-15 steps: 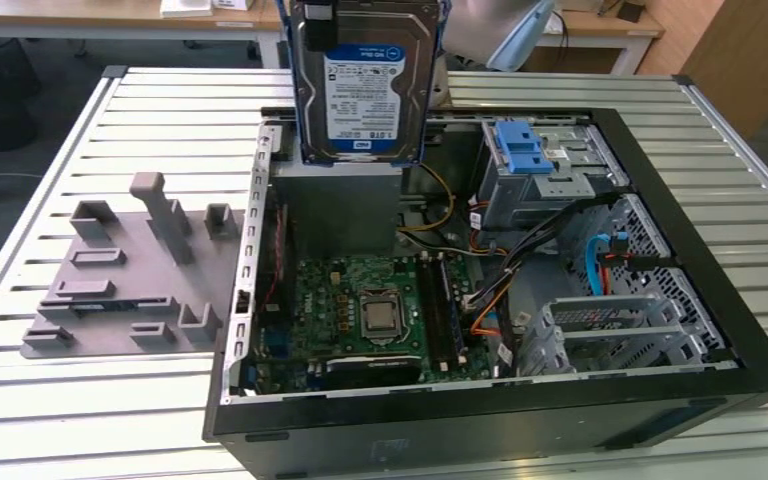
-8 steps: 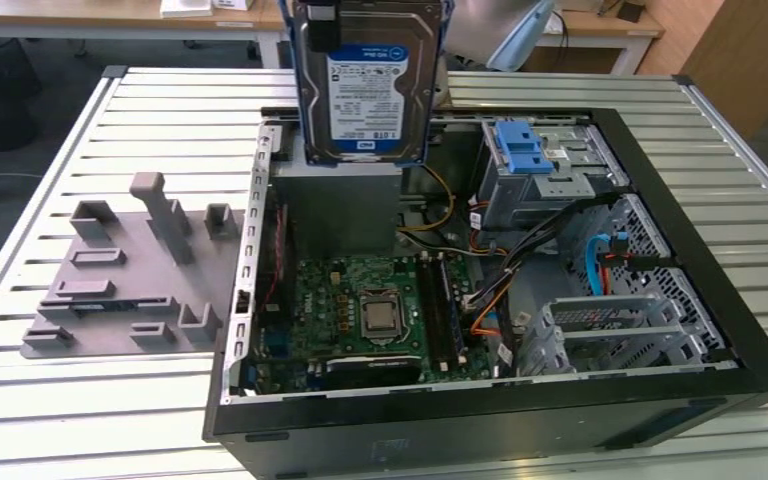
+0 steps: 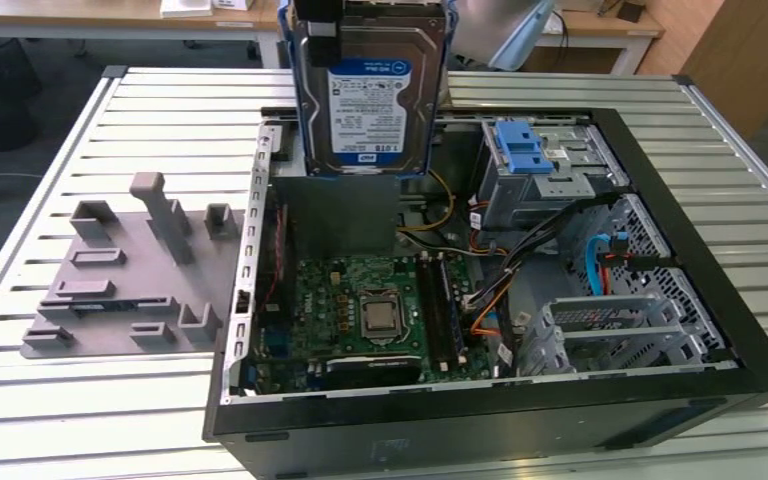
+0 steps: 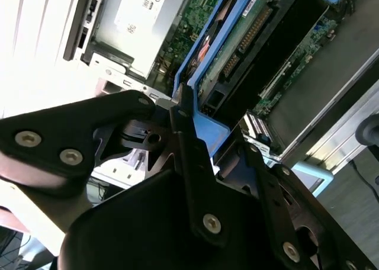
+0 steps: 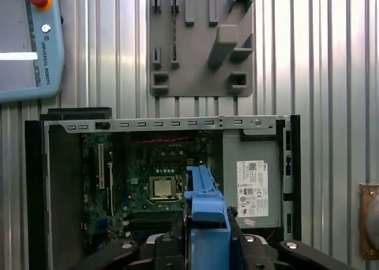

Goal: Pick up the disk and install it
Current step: 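Pick up the disk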

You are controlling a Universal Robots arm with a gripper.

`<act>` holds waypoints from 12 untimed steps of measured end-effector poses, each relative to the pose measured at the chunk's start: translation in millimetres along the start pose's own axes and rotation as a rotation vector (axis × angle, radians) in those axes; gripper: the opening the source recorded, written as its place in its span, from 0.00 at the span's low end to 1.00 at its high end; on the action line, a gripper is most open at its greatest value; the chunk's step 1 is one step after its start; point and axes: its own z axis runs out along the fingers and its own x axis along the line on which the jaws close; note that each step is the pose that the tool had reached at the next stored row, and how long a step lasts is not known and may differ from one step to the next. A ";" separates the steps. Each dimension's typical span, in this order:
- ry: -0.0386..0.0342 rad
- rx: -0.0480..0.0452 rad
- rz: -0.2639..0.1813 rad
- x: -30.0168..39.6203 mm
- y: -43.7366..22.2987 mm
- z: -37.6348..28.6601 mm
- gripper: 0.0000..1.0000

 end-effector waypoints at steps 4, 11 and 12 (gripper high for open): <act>-0.0002 0.0001 0.000 9.0 -5.0 1.2 0.36; 0.0000 -0.0032 0.000 10.0 -25.2 1.5 0.36; 0.0001 -0.0038 0.000 10.0 -28.4 1.6 0.36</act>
